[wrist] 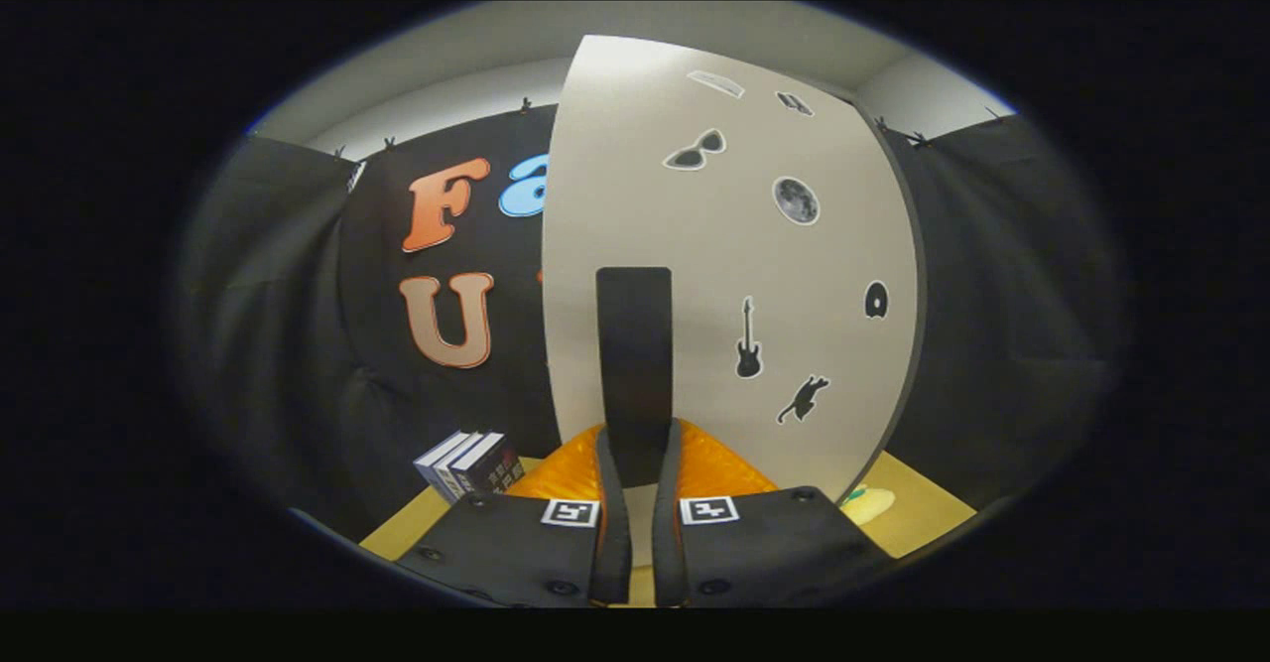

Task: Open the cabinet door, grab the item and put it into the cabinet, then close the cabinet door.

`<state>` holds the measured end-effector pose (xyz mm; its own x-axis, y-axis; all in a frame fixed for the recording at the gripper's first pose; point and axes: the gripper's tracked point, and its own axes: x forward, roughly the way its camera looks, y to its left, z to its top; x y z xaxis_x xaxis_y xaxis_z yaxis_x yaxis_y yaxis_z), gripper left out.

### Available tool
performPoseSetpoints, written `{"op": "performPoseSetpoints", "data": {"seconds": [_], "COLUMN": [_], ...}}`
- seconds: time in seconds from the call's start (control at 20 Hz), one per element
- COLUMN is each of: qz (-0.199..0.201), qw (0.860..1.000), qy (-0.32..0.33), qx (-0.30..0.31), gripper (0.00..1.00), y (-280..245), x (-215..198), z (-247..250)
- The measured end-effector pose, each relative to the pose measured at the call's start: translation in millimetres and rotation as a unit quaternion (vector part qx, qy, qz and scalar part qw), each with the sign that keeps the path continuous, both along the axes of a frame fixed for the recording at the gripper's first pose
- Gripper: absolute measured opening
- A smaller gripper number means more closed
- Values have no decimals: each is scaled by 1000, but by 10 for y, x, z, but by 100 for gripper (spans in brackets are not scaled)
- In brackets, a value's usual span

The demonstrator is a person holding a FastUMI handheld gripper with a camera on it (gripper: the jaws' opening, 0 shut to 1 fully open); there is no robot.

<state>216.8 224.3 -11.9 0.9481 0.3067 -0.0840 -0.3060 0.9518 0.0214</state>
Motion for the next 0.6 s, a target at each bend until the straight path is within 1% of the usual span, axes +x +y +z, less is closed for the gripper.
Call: {"op": "performPoseSetpoints", "data": {"seconds": [0.15,0.3,0.4,0.5,0.6], "qz": [-15,-39,-54,-68,-73], "qw": [1000,999,998,997,997], "qy": [-11,-25,-37,-37,-32], "qx": [-6,-9,-17,-5,0], "gripper": [16,16,9,8,8], "y": [-147,-378,-529,-616,-683], "x": [-130,-389,-462,-532,-583], "z": [6,13,33,31,16]}}
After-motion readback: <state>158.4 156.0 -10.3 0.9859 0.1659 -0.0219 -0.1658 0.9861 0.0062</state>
